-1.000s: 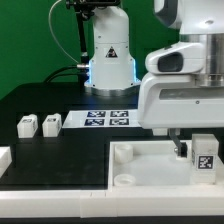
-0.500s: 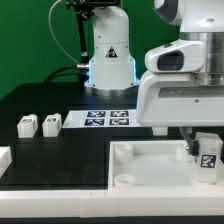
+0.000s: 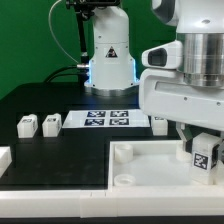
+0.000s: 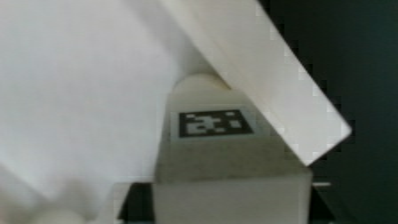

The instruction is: Assemble one leg

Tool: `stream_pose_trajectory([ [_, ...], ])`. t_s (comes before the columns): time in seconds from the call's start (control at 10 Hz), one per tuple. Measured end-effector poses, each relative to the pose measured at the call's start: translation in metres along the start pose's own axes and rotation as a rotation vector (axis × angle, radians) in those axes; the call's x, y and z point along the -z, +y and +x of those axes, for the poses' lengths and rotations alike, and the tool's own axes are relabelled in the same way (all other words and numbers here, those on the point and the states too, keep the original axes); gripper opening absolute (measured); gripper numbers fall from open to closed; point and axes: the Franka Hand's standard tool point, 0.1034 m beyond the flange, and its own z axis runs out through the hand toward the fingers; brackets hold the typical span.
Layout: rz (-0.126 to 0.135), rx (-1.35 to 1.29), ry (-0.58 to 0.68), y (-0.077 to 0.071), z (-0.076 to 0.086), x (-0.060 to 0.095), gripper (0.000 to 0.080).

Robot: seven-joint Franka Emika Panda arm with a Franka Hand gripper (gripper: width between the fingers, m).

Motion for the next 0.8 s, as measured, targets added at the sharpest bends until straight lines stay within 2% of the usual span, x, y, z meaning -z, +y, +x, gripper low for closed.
stream_pose_trajectory([
  [0.3, 0.0, -0.56, -0.044, 0.0038, 0.0017, -0.0001, 0.0294],
  [0.4, -0.006, -0.662, -0.046, 0.0041, 0.0002, 0.0002, 0.0294],
  [0.5, -0.009, -0.742, -0.043, 0.0033, -0.0017, 0.0009, 0.0294],
  [0.7, -0.007, -0.648, -0.043, 0.0034, -0.0018, 0.0002, 0.0294],
  [0.8, 0.0, -0.629, -0.041, 0.0022, -0.0017, 0.0007, 0.0485],
])
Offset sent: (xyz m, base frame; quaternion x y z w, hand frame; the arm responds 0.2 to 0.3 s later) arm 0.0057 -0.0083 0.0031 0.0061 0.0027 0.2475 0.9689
